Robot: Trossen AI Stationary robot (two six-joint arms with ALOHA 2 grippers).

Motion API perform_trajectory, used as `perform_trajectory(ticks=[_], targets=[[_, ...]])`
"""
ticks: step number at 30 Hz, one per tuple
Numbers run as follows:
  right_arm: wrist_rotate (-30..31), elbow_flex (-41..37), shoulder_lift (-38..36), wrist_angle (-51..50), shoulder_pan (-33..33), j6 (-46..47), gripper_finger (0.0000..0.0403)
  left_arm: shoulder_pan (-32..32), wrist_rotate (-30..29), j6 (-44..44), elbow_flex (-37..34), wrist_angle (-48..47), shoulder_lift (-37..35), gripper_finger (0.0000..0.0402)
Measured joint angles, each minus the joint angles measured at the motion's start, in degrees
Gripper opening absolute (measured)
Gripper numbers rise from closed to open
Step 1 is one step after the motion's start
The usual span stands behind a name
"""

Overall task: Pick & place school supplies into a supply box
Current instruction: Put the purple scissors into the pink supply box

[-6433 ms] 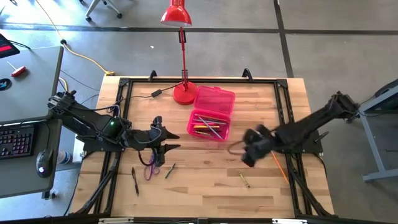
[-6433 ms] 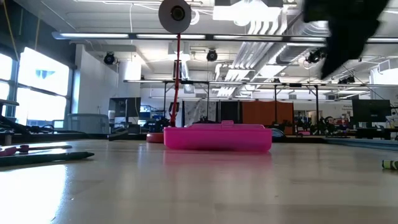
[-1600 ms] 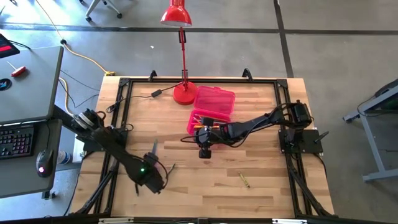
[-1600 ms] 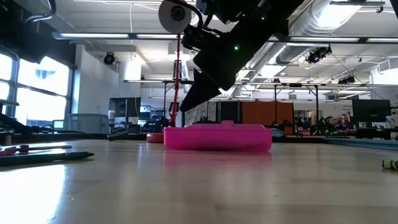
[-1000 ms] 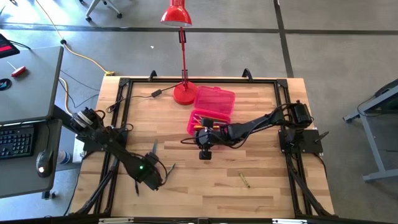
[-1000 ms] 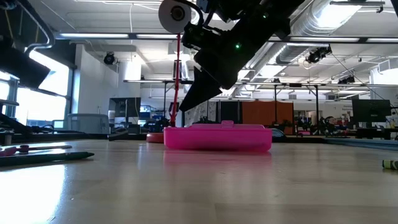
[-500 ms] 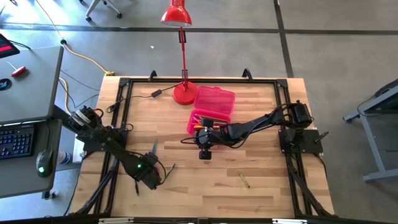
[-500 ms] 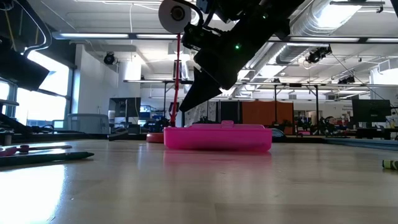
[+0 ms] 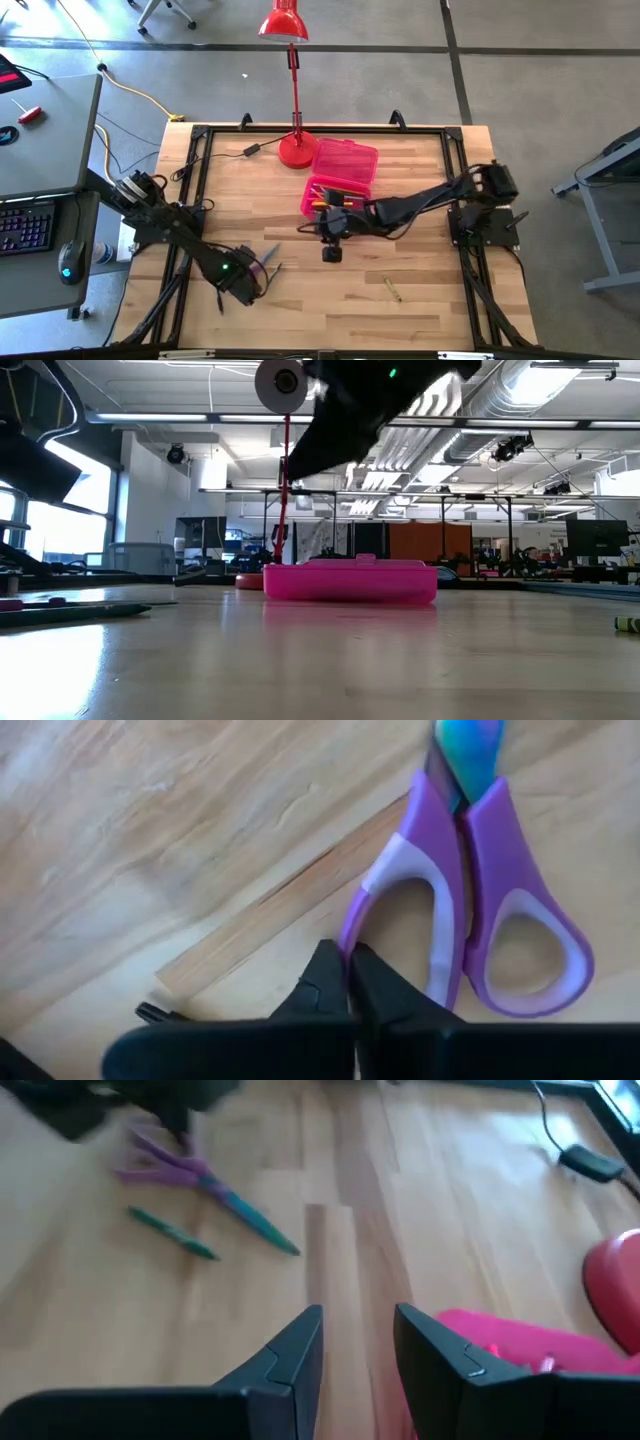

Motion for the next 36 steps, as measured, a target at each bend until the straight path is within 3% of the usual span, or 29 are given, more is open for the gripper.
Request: perform_trajectory(ticks=[3,8,12,18,22,25,29,36], targets=[[0.6,0.0,-4.3,-3.4,2.4,-0.1,0.0103,2.1,-0.8,3.7,1.6,-1.2,0.3,0.0041],[5.7,0.0,-11.5,-12.4,7.1,2.2,0.0103,7.2,-10.4,10.1,6.1,-4.6,0.3,0.0034],[11.2,0.0,-16.1,-18.2,11.1,5.9,0.0103,11.5,-12.8,20.4,11.9,-6.4,0.2,0.0011],[17.3,0.0,-19.9,-22.0,16.5,10.6,0.0103,19.3,-17.3,39.7,20.7,-9.6,0.2,0.0039],[19.8,0.0,-20.0,-22.4,18.9,11.1,0.0103,26.7,-15.4,56.5,24.2,-5.8,0.2,0.0029],[19.8,-0.2,-19.9,-22.3,20.0,14.4,0.0103,32.8,-10.7,67.3,24.2,1.2,0.2,0.0019],[19.5,-1.6,-19.9,-23.4,21.6,18.9,0.0103,39.8,-6.5,76.9,24.3,7.4,2.6,0.0023],[13.0,-7.4,-19.8,-26.0,24.6,29.7,0.0103,47.5,-6.6,86.2,24.1,7.6,10.6,0.0035]])
